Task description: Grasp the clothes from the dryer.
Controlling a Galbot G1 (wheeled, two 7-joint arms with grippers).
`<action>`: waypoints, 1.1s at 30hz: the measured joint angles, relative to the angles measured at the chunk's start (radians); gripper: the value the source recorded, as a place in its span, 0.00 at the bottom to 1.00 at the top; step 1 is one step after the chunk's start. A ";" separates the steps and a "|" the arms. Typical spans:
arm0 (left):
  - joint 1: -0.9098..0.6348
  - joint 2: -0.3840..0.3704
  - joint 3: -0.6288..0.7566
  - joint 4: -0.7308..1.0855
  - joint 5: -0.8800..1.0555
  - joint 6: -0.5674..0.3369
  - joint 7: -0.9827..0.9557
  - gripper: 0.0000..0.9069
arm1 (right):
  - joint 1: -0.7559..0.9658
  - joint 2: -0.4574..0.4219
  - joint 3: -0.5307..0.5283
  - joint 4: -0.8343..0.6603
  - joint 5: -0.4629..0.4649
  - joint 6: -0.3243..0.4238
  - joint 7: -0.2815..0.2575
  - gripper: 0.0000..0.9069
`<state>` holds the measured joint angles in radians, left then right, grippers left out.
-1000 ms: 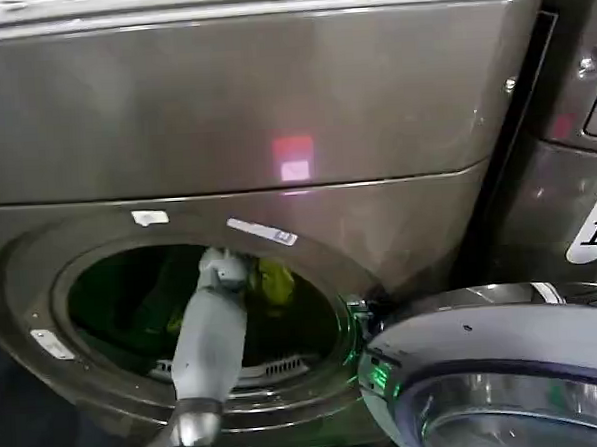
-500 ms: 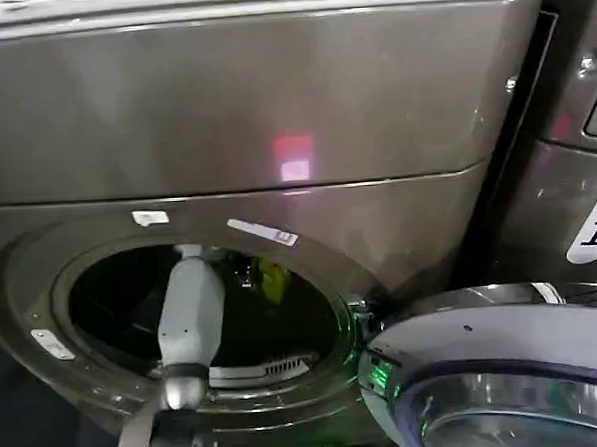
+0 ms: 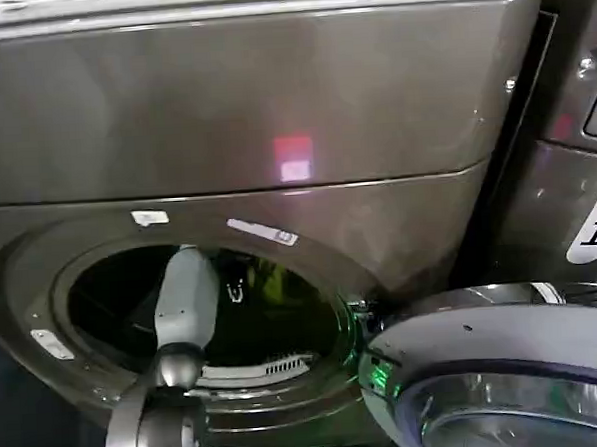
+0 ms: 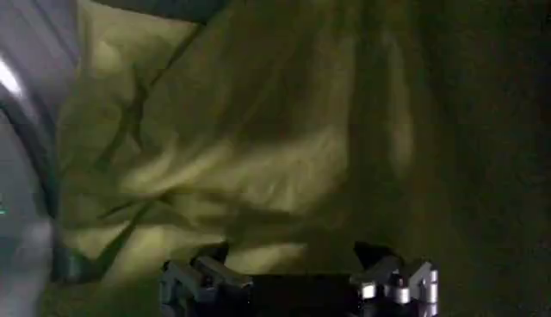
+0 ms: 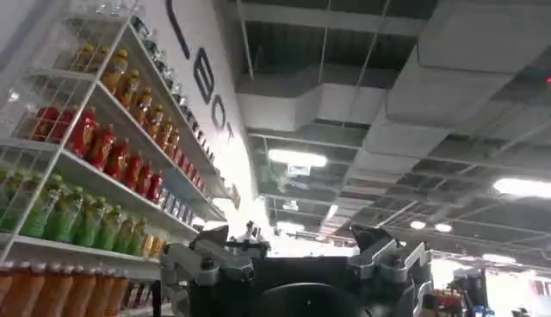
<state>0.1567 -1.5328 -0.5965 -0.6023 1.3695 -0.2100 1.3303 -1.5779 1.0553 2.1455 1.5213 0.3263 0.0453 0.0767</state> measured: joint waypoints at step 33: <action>0.026 0.009 0.044 0.007 -0.186 0.055 -0.013 0.00 | 0.010 0.009 -0.016 -0.006 0.000 0.006 0.000 1.00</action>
<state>0.1830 -1.5237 -0.5526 -0.5951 1.1834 -0.1554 1.3173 -1.5682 1.0644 2.1295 1.5151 0.3259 0.0517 0.0772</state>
